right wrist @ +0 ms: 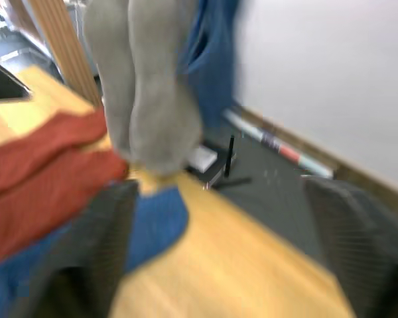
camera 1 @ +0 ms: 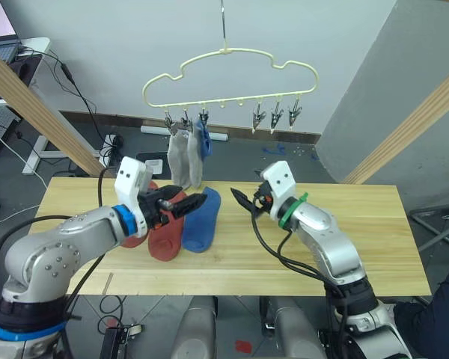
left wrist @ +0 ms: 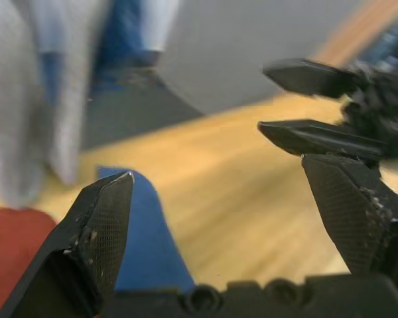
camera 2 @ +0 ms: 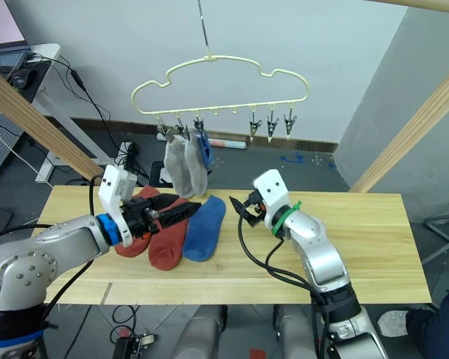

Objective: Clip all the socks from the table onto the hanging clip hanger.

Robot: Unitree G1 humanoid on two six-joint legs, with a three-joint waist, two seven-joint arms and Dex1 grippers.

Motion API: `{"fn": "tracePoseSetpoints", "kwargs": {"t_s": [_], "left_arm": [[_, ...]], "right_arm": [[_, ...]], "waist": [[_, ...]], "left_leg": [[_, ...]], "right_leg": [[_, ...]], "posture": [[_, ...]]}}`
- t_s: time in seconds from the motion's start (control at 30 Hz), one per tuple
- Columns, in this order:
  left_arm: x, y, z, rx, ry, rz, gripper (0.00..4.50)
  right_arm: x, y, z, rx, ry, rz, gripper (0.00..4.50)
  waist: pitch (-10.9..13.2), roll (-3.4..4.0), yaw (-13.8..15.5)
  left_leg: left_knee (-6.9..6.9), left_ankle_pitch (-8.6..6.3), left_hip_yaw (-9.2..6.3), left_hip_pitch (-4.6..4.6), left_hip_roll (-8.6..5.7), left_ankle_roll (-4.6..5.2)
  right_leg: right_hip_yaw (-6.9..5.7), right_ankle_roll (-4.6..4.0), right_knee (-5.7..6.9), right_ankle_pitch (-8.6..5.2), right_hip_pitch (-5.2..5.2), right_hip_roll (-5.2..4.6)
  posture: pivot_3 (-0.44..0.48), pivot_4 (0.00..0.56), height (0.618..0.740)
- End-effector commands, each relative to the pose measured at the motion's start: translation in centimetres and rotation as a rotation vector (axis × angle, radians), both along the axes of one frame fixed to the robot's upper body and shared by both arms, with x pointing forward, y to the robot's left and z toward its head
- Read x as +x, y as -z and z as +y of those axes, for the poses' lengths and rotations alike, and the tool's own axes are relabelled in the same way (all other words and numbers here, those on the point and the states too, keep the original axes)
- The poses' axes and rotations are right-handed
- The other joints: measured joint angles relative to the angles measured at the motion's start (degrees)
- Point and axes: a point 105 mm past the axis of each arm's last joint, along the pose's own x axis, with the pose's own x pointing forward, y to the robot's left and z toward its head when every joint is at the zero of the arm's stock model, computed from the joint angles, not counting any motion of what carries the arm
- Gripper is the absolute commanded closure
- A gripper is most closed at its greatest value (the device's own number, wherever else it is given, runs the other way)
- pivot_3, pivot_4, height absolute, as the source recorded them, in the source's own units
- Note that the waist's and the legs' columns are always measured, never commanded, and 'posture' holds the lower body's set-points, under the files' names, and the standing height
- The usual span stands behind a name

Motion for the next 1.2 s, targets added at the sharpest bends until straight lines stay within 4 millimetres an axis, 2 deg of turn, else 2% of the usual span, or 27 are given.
{"fn": "tracePoseSetpoints", "kwargs": {"t_s": [0.03,0.17,0.3,0.33,0.37,0.43,0.5,0.73,0.87,1.2], "left_arm": [[-1.0,-1.3,-1.4,0.011,0.087,-0.159,0.00],[-3.3,-1.3,-3.2,-0.023,0.204,-0.230,0.00],[-3.9,-2.4,-3.8,-0.037,0.249,-0.338,0.00],[-3.7,-2.5,-3.7,-0.032,0.245,-0.350,0.00],[-3.5,-2.5,-3.7,-0.021,0.235,-0.363,0.00],[-3.2,-2.5,-3.6,-0.012,0.221,-0.380,0.00],[-3.0,-2.9,-3.7,-0.019,0.212,-0.401,0.00],[-3.0,-3.4,-4.2,-0.040,0.180,-0.427,0.00],[-3.3,-4.7,-4.6,-0.080,0.196,-0.484,0.00],[-3.5,-5.5,-4.8,-0.090,0.175,-0.531,0.00]], "right_arm": [[-0.6,-2.4,-1.6,0.039,0.042,-0.057,0.01],[-1.0,-5.8,-2.8,0.153,0.122,-0.105,0.01],[-1.2,-8.5,-2.0,0.195,0.177,-0.175,1.26],[-1.1,-9.0,-1.6,0.211,0.185,-0.186,1.26],[-1.1,-9.5,-1.2,0.232,0.184,-0.192,1.56],[-1.0,-9.9,-0.7,0.252,0.184,-0.194,2.00],[-0.6,-9.8,-0.4,0.256,0.205,-0.187,2.63],[0.8,-10.2,0.1,0.298,0.250,-0.165,2.63],[1.7,-10.3,0.4,0.327,0.270,-0.141,2.63],[3.0,-12.1,2.0,0.397,0.245,-0.162,2.63]], "waist": [[0.03,0.04,0.24],[0.04,0.07,0.37],[0.07,0.11,0.49],[0.07,0.11,0.49],[0.07,0.11,0.48],[0.07,0.11,0.48],[0.07,0.11,0.43],[0.07,0.12,0.36],[0.07,0.12,0.39],[0.07,0.12,0.37]], "left_leg": [[-0.03,0.00,0.00,0.00,0.02,0.00],[-0.08,-0.01,0.04,0.00,0.17,0.02],[-0.20,-0.02,-0.04,0.01,0.26,0.03],[-0.21,-0.02,-0.03,0.02,0.22,0.03],[-0.29,-0.02,-0.02,0.08,0.19,0.05],[-0.39,-0.01,-0.01,0.11,0.12,0.08],[-0.42,-0.01,-0.02,0.10,0.12,0.08],[-0.48,0.00,-0.01,0.10,0.08,0.06],[-0.50,-0.01,-0.02,0.11,0.08,0.08],[-0.50,-0.02,-0.02,0.11,0.05,0.09]], "right_leg": [[0.01,-0.01,0.00,-0.01,0.00,-0.04],[0.07,-0.02,-0.02,-0.03,-0.04,-0.04],[0.07,-0.08,-0.01,-0.07,-0.06,0.00],[0.05,-0.09,-0.01,-0.08,-0.06,0.02],[0.04,-0.11,-0.01,-0.10,-0.05,0.02],[0.03,-0.12,-0.02,-0.11,-0.06,0.02],[-0.03,-0.14,-0.02,-0.11,-0.06,0.01],[-0.07,-0.15,-0.02,-0.10,-0.08,-0.01],[-0.09,-0.15,-0.02,-0.10,-0.09,0.01],[-0.10,-0.15,-0.01,-0.10,-0.10,0.02]], "posture": [[0.219,0.304,0.740],[0.213,0.314,0.740],[0.200,0.319,0.740],[0.194,0.321,0.740],[0.194,0.321,0.740],[0.194,0.321,0.740],[0.188,0.322,0.740],[0.210,0.327,0.740],[0.215,0.328,0.740],[0.227,0.331,0.740]]}}
